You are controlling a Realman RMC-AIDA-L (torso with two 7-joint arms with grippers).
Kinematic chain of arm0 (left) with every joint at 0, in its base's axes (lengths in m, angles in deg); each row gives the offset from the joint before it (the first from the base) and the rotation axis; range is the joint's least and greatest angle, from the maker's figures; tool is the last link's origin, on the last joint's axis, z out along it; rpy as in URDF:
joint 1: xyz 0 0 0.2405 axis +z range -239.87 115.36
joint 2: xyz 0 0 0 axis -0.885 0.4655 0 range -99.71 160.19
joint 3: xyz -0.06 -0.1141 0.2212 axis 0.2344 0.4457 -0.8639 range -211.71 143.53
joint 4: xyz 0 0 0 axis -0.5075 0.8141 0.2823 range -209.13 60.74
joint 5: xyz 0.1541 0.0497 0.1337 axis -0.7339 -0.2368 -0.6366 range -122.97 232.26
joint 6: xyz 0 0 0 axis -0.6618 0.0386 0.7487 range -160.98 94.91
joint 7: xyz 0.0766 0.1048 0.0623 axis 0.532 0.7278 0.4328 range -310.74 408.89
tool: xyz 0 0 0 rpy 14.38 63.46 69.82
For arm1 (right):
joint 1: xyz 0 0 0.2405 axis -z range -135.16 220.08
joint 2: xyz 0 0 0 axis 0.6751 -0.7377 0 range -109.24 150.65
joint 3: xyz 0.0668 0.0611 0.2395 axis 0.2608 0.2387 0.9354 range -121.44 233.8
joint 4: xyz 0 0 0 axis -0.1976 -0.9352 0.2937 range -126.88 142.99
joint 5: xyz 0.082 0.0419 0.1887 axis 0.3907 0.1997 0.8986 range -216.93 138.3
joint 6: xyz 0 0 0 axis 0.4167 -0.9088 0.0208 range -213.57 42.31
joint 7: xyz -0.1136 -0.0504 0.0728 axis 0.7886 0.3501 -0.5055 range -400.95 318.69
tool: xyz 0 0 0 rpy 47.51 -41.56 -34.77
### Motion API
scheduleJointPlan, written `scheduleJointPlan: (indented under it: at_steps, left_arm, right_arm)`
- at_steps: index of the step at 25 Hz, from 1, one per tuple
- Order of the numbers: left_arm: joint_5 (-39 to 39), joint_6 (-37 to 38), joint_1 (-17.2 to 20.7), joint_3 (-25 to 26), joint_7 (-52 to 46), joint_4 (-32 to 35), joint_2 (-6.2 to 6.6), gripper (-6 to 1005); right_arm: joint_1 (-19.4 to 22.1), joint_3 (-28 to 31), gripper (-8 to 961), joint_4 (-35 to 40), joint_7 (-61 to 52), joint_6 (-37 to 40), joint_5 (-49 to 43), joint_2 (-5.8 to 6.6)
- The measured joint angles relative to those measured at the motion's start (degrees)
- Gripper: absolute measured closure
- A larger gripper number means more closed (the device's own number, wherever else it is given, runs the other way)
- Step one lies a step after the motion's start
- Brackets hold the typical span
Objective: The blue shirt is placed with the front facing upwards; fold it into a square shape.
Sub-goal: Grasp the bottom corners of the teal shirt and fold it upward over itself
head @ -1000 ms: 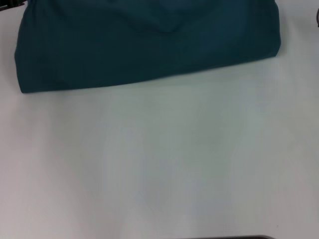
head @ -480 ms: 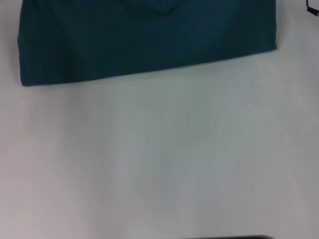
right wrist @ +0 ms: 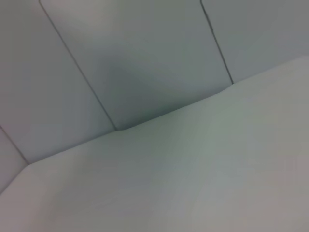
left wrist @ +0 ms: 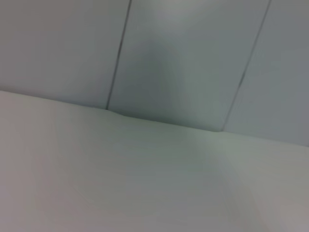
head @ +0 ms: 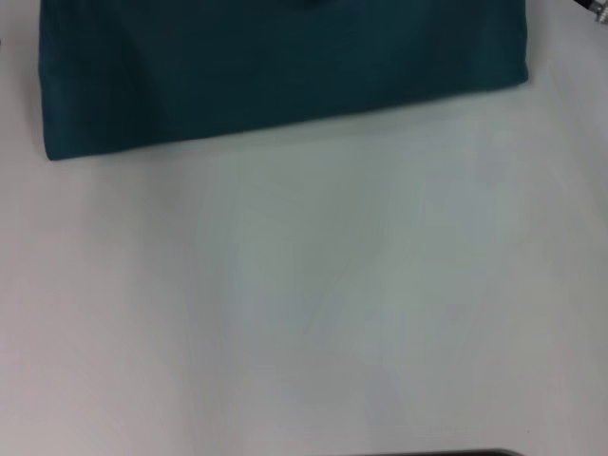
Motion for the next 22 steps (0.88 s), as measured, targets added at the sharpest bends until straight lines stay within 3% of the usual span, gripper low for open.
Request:
scheduleJointPlan:
  at_steps: [8,22]
  left_arm:
    - [0.1,-5.5,-0.2,-3.5,0.2,0.7,-0.92,997]
    - [5.9,-10.4,-2.0,-3.8,8.9,4.7,-1.92,997]
  right_arm:
    - [-1.4,0.0,845,-2.9,5.8,-4.4,4.4,-0.04]
    - [-3.3,-0.3,838,-5.4,12.5,-9.0,7.7,-0.95]
